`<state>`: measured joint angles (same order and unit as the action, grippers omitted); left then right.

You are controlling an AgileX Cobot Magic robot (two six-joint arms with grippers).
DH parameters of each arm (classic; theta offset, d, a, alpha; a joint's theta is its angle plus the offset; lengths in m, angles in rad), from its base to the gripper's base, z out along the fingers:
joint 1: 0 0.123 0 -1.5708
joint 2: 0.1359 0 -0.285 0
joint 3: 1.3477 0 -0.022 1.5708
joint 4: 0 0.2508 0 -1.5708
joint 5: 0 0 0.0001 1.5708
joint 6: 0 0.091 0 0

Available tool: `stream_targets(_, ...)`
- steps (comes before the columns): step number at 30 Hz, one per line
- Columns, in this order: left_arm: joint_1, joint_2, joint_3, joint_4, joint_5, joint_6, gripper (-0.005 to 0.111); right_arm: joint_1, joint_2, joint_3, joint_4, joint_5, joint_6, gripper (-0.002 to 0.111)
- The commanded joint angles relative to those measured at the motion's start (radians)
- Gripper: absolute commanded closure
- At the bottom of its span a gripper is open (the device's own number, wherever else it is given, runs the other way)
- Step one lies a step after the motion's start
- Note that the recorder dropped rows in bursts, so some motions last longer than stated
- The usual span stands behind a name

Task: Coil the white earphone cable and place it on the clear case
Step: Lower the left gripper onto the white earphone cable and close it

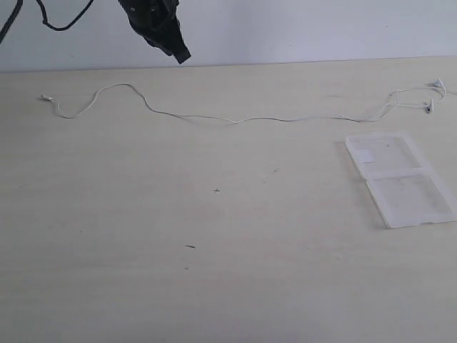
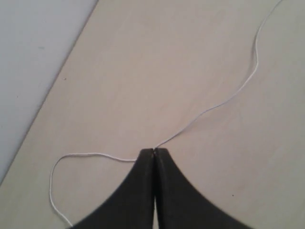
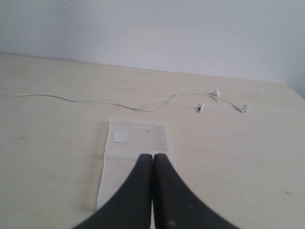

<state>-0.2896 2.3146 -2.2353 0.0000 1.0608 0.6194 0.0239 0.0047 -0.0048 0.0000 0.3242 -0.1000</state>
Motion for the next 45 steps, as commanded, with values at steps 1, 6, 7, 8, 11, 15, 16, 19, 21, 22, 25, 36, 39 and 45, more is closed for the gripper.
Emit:
stream_targets(1, -0.023, 0.037, -0.026, -0.010, -0.001, 0.091, 0.107, -0.006, -0.005, 0.005, 0.000, -0.012, -0.001, 0.107)
stream_targets(6, -0.059, 0.079, -0.026, -0.007, -0.061, 0.177, 0.106, -0.006, -0.005, 0.005, 0.000, -0.012, -0.001, 0.107)
stream_targets(7, -0.068, 0.086, -0.026, -0.007, -0.081, 0.195, 0.104, -0.006, -0.005, 0.005, 0.000, -0.012, -0.001, 0.107)
stream_targets(8, -0.074, 0.095, -0.026, -0.007, -0.098, 0.212, 0.100, -0.006, -0.005, 0.005, 0.000, -0.012, -0.001, 0.107)
stream_targets(11, -0.091, 0.114, -0.026, -0.007, -0.124, 0.276, 0.082, -0.006, -0.005, 0.005, 0.000, -0.012, -0.001, 0.107)
stream_targets(15, -0.107, 0.127, -0.026, -0.007, -0.104, 0.376, 0.057, -0.006, -0.005, 0.005, 0.000, -0.012, -0.001, 0.107)
stream_targets(16, -0.107, 0.129, -0.026, -0.007, -0.095, 0.393, 0.056, -0.006, -0.005, 0.005, 0.000, -0.012, -0.001, 0.107)
stream_targets(19, -0.111, 0.145, -0.026, -0.007, -0.061, 0.440, 0.057, -0.006, -0.005, 0.005, 0.000, -0.012, -0.001, 0.107)
stream_targets(21, -0.111, 0.156, -0.026, -0.007, -0.056, 0.450, 0.057, -0.006, -0.005, 0.005, 0.000, -0.012, -0.001, 0.107)
stream_targets(22, -0.111, 0.165, -0.026, 0.000, -0.056, 0.450, 0.057, -0.006, -0.005, 0.005, 0.000, -0.012, -0.001, 0.107)
stream_targets(25, -0.111, 0.185, -0.026, 0.000, -0.081, 0.450, 0.057, -0.006, -0.005, 0.005, 0.000, -0.012, -0.001, 0.107)
stream_targets(36, -0.111, 0.230, -0.026, 0.000, -0.134, 0.450, 0.057, -0.006, -0.005, 0.005, 0.000, -0.012, -0.001, 0.107)
stream_targets(39, -0.111, 0.249, -0.026, 0.000, -0.165, 0.450, 0.057, -0.006, -0.005, 0.005, 0.000, -0.012, -0.001, 0.107)
stream_targets(45, -0.111, 0.258, -0.026, 0.000, -0.253, 0.439, 0.057, -0.006, -0.005, 0.005, 0.000, -0.012, -0.001, 0.107)
